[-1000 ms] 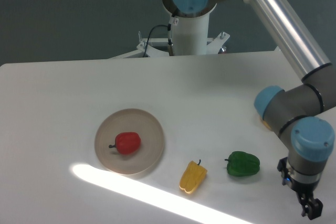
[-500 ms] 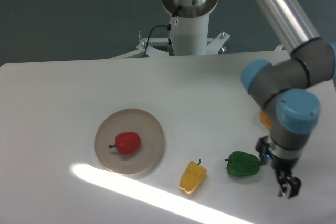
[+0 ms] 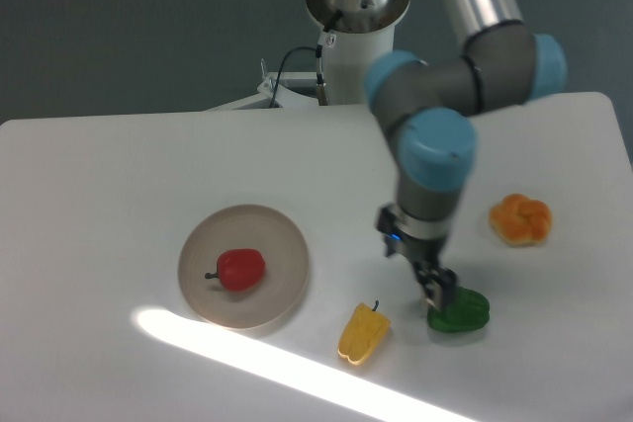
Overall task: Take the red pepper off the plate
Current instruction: 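Move the gripper from beside the orange pepper over the green pepper, then move the gripper over the plate and lower it onto the red pepper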
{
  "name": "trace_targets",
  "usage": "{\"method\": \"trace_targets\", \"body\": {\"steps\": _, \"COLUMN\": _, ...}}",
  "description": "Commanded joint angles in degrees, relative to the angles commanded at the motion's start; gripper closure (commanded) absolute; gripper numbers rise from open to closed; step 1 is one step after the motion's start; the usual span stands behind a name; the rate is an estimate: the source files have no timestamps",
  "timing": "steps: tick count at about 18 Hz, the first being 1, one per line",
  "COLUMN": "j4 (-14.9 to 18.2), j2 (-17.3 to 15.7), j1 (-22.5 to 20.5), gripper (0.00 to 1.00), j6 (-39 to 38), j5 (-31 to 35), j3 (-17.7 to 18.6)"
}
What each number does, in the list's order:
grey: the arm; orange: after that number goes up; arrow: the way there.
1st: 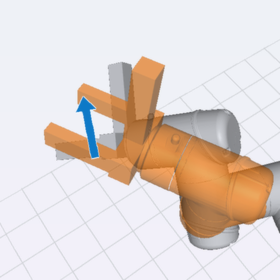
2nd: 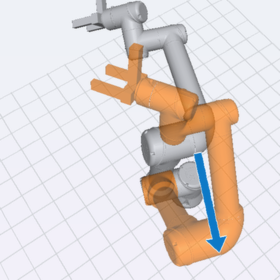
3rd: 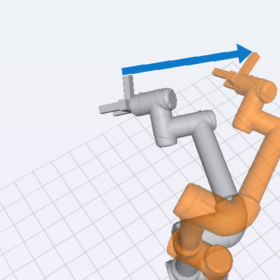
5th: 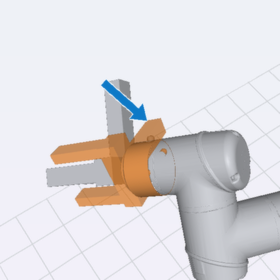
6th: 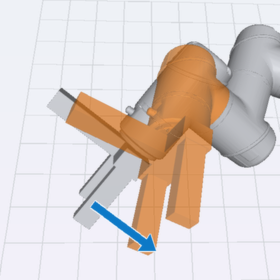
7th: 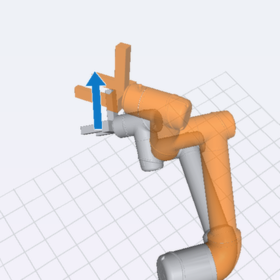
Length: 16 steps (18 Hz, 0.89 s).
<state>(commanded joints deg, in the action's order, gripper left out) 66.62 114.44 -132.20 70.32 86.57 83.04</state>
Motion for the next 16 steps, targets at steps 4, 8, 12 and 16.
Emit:
{"method": "trace_targets", "body": {"steps": 4, "j4": -6.2, "j2": -0.4, "j1": 5.9, "gripper": 0.0, "j6": -7.2, "j5": 0.5, "j3": 5.0}}
{"method": "trace_targets", "body": {"steps": 8, "j4": -9.4, "j2": 0.3, "j1": 11.0, "gripper": 0.0, "j6": -13.3, "j5": 0.5, "j3": 7.2}}
{"method": "trace_targets", "body": {"steps": 12, "j4": -9.4, "j2": 0.9, "j1": 13.5, "gripper": 0.0, "j6": -16.1, "j5": 0.6, "j3": 7.3}}
{"method": "trace_targets", "body": {"steps": 16, "j4": -9.8, "j2": 3.1, "j1": 14.4, "gripper": 0.0, "j6": -18.3, "j5": 0.6, "j3": 6.1}}
